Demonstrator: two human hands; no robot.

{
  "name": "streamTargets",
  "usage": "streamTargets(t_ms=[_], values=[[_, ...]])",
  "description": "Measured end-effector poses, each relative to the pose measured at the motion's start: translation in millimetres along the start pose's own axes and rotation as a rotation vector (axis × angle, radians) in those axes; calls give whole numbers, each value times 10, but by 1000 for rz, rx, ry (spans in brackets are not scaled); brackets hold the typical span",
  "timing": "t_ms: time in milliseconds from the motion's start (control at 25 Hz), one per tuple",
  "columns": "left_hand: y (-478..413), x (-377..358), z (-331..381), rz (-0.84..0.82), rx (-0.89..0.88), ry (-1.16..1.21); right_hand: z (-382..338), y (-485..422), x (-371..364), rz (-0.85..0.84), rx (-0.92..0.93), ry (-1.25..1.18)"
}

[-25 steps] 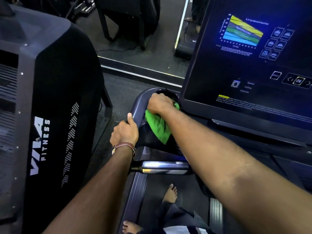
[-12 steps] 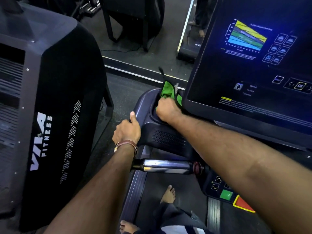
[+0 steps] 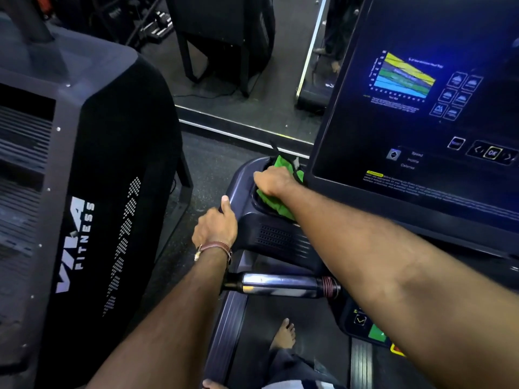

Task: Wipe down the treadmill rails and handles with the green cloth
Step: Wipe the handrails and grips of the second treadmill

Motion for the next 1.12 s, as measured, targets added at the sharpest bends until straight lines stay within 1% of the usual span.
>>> streamTargets(t_ms=[80,120,160,200,240,280,320,360,400,440,480,520,600,640,680,720,760,800,880,960,1000,1080,1120], values=[[-19,-12,0,-10,8,-6,26,54,-15,116,67,-61],[-34,-20,-11,-15,15,-13,31,126,-72,154,116,-119],[-41,-28,-19,-15,16,-20,48,202,-157,189,177,-127],[-44,-36,-21,-11,12,-26,87,240,-252,250,261,-44],[-39,-39,-21,-6,8,-26,126,284,-306,316,294,94],[-35,-39,-20,-6,7,-25,178,269,-331,359,237,206],[-41,-40,-17,-6,8,-27,200,280,-294,342,135,276],[-52,-44,-20,-8,9,-31,213,265,-250,276,60,315],[-51,-50,-22,-10,8,-34,224,242,-198,204,50,291],[-48,-50,-22,-8,8,-33,206,208,-147,170,76,251],[-40,-48,-24,-7,8,-30,169,209,-86,165,93,175],[-36,-48,-26,-6,8,-27,128,171,-21,194,61,37],[-42,-42,-25,0,6,-29,109,9,-8,363,-62,-336],[-41,-41,-23,1,7,-30,90,-16,-27,488,-84,-430],[-38,-45,-22,2,10,-30,56,-35,-84,595,-73,-432],[-44,-48,-21,4,14,-32,21,-58,-160,650,-67,-361],[-44,-49,-18,4,15,-38,-4,-80,-240,667,-83,-280],[-38,-50,-15,3,17,-43,-20,-109,-312,645,-121,-264],[-37,-55,-10,3,22,-49,-35,-168,-401,485,-161,-370],[-40,-59,9,5,18,-65,19,-207,-411,323,-147,-474],[-38,-62,16,8,13,-72,61,-203,-374,266,-144,-487],[-18,-65,24,10,3,-75,155,-202,-260,178,-149,-393],[-14,-65,25,11,-2,-76,186,-208,-184,112,-126,-273]])
Point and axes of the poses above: each hand's wrist, its own y-axis away from the middle knuckle, its own x-axis out of the back of the hand, z = x × y, the point moved 1 cm from there along -y, towards the middle knuckle, and after that the axes turned 9 degrees about -y, right-handed, at the moved point
